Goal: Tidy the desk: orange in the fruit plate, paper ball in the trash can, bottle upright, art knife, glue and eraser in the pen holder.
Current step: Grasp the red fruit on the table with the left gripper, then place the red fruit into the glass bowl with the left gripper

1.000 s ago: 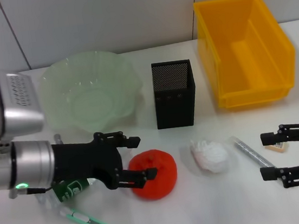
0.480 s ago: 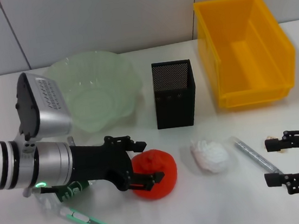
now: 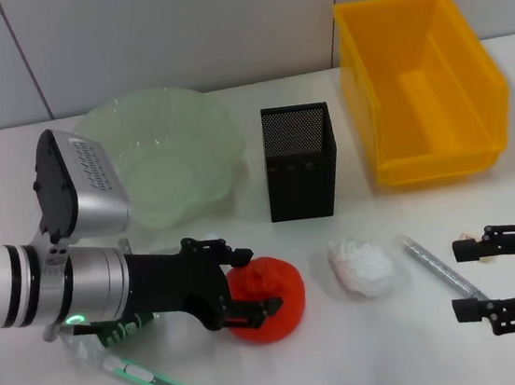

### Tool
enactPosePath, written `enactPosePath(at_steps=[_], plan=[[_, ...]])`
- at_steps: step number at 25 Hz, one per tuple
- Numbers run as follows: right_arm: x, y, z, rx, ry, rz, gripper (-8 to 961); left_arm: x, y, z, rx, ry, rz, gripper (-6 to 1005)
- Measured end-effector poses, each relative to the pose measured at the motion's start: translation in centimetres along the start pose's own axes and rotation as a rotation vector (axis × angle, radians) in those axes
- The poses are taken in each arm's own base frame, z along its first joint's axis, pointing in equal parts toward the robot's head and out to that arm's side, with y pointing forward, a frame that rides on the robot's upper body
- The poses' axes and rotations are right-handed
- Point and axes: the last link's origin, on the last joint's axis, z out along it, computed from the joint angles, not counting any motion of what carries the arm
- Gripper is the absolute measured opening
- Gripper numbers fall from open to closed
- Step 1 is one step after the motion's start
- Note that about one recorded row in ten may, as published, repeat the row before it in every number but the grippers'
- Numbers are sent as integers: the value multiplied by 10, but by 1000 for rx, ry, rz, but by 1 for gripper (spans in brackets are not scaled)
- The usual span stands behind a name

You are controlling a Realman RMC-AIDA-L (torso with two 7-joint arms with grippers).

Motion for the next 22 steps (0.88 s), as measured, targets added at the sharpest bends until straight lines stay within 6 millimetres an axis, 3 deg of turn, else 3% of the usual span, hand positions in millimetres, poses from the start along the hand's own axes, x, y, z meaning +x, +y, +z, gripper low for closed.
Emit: enactPosePath(at_steps=[9,14,19,22], plan=[[1,0,2,-6,-3,9,768,0,-3,0,16,-3,-15,739],[1,0,2,-4,-2,6,769,0,0,3,5,-10,-8,606],[2,0,2,-8,0,5,769,1,1,3,-2,-2,-4,349],[2,1,2,-8,1,7,769,10,6,1,-27,67,-27,251]])
